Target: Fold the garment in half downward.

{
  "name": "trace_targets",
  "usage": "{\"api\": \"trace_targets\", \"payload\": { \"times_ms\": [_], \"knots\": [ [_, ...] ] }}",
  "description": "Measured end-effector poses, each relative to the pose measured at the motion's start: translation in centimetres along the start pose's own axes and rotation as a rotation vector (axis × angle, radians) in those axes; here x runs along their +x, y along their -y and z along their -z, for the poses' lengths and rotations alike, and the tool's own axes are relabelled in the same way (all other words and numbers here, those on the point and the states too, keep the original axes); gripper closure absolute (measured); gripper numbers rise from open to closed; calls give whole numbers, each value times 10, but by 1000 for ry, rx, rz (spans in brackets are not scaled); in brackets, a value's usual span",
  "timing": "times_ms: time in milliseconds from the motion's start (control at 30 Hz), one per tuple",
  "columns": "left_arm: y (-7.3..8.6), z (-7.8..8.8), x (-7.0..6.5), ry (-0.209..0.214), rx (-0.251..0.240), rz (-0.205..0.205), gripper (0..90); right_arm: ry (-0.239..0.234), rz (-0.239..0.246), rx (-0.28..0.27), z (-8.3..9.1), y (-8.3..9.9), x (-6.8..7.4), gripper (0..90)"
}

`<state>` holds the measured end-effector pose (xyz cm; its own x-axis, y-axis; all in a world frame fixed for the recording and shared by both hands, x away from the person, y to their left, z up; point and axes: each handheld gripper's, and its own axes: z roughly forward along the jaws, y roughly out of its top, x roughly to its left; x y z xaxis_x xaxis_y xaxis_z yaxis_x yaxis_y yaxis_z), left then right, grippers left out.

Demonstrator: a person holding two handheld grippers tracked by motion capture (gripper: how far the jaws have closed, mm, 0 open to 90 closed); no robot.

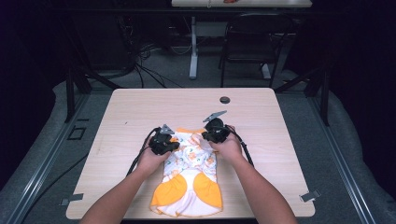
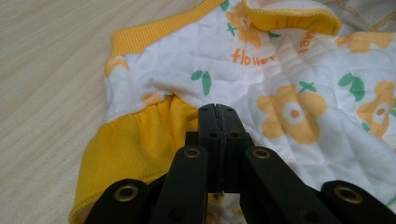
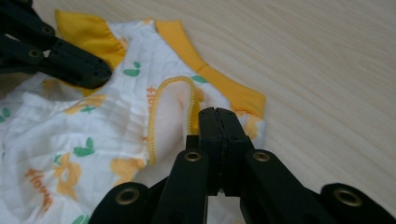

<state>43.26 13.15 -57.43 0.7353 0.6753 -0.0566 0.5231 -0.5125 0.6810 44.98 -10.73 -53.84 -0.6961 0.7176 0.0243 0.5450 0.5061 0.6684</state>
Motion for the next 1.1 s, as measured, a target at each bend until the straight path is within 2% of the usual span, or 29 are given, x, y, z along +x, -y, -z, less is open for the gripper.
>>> {"api": "trace_targets", "payload": {
  "times_ms": [167, 200, 300, 433, 600, 700, 733, 900, 933, 967, 1100],
  "knots": [
    [0, 0, -1, -2, -3, 6, 899, -5, 13, 26, -4, 6, 5, 898],
    [0, 0, -1, -4, -4, 6, 899, -9, -6, 27, -7, 9, 6, 898],
    [0, 0, 0, 1, -1, 9, 899, -4, 15, 68, -15, 17, 6, 898],
    [0, 0, 1, 10, -4, 23, 899, -13, 5, 53, -19, 24, 7, 900],
    [-1, 2, 3, 13, 11, 28, 899, -1, 36, 64, -17, 24, 6, 897],
    [-6, 4, 5, 17, -14, 27, 894, -7, 12, 41, -15, 23, 5, 884],
    [-12, 6, 8, 7, -33, 26, 891, -1, 11, 34, -14, 22, 4, 884],
    [-24, 7, 14, -17, -30, 14, 862, 41, -2, 22, -12, 13, -2, 861],
    [-27, 5, 17, -29, -40, 13, 846, 60, -21, 11, -12, 9, -5, 831],
    [-27, 5, 17, -29, -40, 13, 833, 60, -21, 11, -12, 9, -5, 831],
    [-28, -1, 23, -74, -31, 21, 782, 70, -47, 7, -17, 5, -9, 793]
  ]
}}
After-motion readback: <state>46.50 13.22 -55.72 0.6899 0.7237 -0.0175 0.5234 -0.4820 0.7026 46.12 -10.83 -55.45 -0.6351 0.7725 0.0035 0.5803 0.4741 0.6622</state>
